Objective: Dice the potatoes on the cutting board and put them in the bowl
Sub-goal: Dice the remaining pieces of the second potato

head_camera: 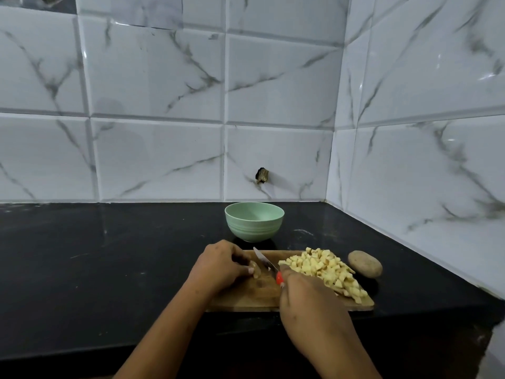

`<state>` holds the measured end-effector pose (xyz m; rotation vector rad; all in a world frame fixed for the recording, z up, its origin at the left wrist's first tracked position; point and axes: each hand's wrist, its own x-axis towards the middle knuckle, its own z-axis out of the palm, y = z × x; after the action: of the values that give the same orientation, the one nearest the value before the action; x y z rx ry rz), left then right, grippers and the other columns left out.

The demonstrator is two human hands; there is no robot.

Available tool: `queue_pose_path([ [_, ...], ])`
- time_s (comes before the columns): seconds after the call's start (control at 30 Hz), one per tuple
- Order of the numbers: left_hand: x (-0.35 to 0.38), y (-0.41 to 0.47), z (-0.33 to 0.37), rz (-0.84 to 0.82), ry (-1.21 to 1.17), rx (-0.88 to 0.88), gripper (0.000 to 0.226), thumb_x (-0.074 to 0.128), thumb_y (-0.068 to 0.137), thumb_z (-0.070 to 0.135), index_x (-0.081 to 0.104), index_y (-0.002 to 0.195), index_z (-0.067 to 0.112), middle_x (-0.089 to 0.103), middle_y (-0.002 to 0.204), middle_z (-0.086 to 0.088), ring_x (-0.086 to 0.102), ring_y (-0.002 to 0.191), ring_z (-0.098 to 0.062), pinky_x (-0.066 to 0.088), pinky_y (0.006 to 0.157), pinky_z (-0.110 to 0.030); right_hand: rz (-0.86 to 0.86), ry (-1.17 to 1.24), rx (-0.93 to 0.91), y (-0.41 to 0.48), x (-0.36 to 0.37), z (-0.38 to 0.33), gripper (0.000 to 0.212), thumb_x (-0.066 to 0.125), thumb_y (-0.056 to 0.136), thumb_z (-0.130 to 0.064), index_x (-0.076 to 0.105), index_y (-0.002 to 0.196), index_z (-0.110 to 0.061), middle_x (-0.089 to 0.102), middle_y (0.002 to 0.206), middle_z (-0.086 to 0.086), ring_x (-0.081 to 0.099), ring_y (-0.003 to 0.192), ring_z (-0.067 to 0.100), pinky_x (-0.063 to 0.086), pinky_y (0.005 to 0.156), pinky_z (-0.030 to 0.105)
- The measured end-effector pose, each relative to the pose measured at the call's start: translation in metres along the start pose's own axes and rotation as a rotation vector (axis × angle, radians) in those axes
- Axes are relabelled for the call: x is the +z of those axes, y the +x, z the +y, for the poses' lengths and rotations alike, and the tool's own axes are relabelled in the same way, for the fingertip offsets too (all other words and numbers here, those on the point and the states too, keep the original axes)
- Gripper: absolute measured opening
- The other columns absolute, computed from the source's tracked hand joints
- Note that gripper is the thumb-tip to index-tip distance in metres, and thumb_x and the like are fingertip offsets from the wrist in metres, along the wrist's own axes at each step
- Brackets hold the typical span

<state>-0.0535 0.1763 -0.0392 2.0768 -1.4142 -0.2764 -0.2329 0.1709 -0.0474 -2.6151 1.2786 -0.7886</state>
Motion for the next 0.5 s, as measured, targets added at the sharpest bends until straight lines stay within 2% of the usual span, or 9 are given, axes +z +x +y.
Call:
queue_pose_path([
  [0.17, 0.009, -0.006, -0.001, 0.068, 0.029, 0.032, 0.019, 0.068, 0.085, 0.033, 0.070, 0.104, 0.035, 0.065, 0.111, 0.011, 0.052, 0.088, -0.001, 0.041, 0.072, -0.017, -0.045, -0.064, -0.023, 0.001, 0.006, -0.012, 0.049, 0.038, 0.101, -0.019, 0.030, 0.148, -0.025, 0.059, 0.123, -0.001, 0.059, 0.105, 0.016, 0.045, 0.075, 0.026],
  [0.3, 0.012, -0.006, -0.001, 0.070, 0.047, 0.019, 0.023, 0.067, 0.086, 0.034, 0.068, 0.109, 0.035, 0.064, 0.113, 0.010, 0.051, 0.089, -0.003, 0.043, 0.076, -0.021, -0.094, -0.145, -0.050, 0.002, 0.003, -0.016, 0.050, 0.041, 0.099, -0.015, 0.030, 0.147, -0.024, 0.060, 0.120, 0.001, 0.060, 0.104, 0.017, 0.039, 0.069, 0.026],
  [0.4, 0.011, -0.006, -0.001, 0.059, 0.050, 0.023, 0.023, 0.066, 0.086, 0.033, 0.069, 0.109, 0.034, 0.065, 0.113, 0.010, 0.055, 0.096, -0.006, 0.047, 0.081, -0.024, -0.139, -0.212, -0.073, 0.008, 0.000, -0.020, 0.053, 0.043, 0.097, -0.011, 0.030, 0.147, -0.022, 0.060, 0.121, 0.005, 0.060, 0.105, 0.021, 0.040, 0.071, 0.029],
  [0.5, 0.012, -0.006, 0.000, 0.064, 0.060, 0.026, 0.022, 0.066, 0.086, 0.034, 0.069, 0.108, 0.033, 0.065, 0.113, 0.009, 0.057, 0.100, -0.008, 0.049, 0.085, -0.026, -0.179, -0.220, -0.070, 0.018, 0.001, -0.022, 0.045, 0.045, 0.097, -0.012, 0.039, 0.141, -0.021, 0.060, 0.119, 0.004, 0.061, 0.103, 0.021, 0.040, 0.070, 0.029],
])
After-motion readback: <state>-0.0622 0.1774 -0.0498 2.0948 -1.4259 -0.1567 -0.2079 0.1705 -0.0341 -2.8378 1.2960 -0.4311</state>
